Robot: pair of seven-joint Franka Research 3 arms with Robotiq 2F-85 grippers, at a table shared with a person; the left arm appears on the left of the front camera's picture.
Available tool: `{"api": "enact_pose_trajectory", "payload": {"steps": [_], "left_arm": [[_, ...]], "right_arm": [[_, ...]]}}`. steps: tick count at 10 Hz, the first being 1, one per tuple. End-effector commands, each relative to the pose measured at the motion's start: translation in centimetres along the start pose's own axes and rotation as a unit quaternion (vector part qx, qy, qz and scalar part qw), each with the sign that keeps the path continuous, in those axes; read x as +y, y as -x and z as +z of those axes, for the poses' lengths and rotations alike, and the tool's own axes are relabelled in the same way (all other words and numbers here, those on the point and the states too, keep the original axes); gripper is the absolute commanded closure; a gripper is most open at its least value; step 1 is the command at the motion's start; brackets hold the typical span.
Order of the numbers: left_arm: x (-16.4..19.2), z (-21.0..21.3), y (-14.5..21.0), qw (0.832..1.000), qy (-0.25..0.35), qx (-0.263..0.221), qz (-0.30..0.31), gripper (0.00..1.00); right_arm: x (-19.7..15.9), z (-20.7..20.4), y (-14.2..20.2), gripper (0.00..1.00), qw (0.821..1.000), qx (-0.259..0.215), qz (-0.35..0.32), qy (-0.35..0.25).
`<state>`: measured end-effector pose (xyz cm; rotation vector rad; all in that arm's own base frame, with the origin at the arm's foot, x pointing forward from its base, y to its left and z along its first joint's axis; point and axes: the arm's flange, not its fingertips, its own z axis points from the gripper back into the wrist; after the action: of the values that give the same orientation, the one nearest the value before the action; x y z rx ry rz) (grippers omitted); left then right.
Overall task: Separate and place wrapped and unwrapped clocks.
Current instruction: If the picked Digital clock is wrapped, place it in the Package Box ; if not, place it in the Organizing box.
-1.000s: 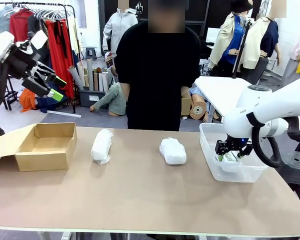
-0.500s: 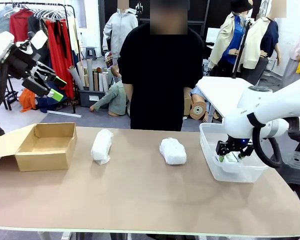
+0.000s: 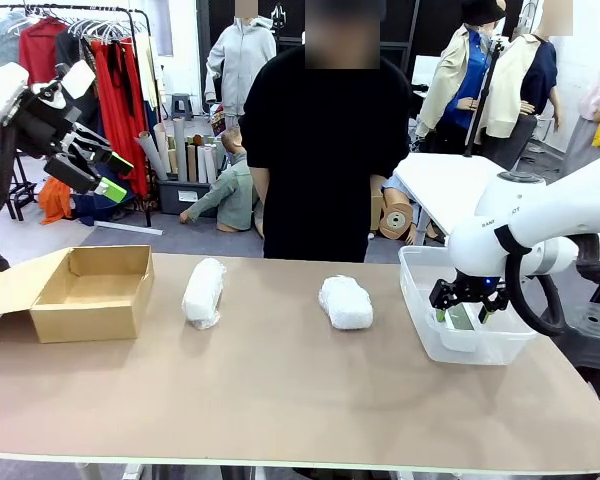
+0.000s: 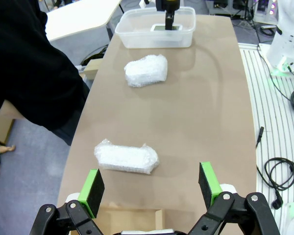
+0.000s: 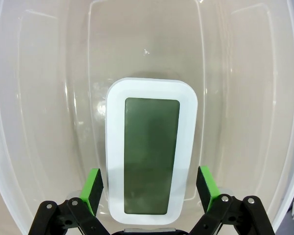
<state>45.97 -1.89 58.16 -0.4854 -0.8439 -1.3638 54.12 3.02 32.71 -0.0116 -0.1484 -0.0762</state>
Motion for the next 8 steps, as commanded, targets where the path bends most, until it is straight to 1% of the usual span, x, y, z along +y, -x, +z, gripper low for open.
{"api": "enact_pose_trajectory", "payload": {"steps": [1, 3, 4, 8], "left_arm": [[0.0, 0.1, 0.0, 1.0, 0.002, -0.004, 0.0, 0.0], [0.0, 0.1, 0.0, 1.0, 0.002, -0.004, 0.0, 0.0], [0.0, 0.1, 0.0, 1.0, 0.002, -0.004, 0.0, 0.0], [0.0, 0.1, 0.0, 1.0, 0.002, -0.004, 0.0, 0.0]], "right_arm": [[0.1, 0.3, 0.1, 0.0, 1.0, -0.005, -0.016, 0.004], [0.2, 1.6, -0.3, 0.0, 1.0, -0.007, -0.011, 0.0], [0.4, 2.9, -0.7, 0.0, 1.0, 0.005, 0.005, -0.001], [0.9, 8.1, -1.7, 0.0, 0.998, 0.008, 0.051, -0.025]]}}
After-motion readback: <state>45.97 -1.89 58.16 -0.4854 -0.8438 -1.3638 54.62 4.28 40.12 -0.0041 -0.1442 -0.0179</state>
